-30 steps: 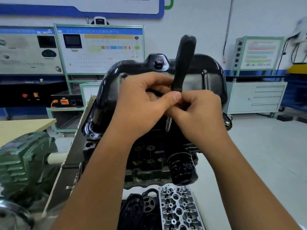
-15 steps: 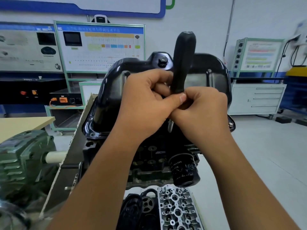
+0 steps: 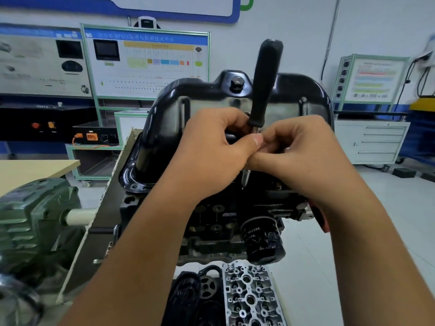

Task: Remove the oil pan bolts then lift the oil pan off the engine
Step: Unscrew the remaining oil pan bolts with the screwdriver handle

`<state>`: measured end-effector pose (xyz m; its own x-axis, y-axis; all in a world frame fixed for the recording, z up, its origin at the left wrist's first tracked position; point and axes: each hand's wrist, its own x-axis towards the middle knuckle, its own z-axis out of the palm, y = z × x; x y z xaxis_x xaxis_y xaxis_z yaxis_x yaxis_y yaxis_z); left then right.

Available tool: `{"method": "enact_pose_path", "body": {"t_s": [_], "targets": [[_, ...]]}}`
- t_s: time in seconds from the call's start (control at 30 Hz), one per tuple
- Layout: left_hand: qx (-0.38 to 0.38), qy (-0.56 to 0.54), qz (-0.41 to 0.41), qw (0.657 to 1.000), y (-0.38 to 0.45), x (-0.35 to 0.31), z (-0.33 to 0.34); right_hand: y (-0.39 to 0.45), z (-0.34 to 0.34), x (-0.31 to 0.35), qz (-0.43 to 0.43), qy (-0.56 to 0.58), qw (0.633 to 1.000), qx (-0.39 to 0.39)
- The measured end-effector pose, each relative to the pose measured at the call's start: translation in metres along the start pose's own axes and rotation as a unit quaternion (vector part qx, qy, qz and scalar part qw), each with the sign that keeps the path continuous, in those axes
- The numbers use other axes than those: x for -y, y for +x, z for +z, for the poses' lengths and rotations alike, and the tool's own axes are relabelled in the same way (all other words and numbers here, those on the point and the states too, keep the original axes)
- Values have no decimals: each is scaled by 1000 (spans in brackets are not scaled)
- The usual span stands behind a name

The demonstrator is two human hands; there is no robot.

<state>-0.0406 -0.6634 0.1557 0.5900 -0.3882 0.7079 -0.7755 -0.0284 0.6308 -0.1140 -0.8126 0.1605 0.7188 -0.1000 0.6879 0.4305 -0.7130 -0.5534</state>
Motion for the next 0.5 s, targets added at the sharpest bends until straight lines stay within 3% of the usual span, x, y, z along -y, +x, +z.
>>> {"method": "enact_pose_path", "body": {"t_s": [0.2,0.5], "targets": [[2,-17,-11,1000,1,4,-2,3,-11,4,-2,202,973,-109],[-7,-22,47,999,-2,3,6,8,6,11,-91,89,979,-159]]}}
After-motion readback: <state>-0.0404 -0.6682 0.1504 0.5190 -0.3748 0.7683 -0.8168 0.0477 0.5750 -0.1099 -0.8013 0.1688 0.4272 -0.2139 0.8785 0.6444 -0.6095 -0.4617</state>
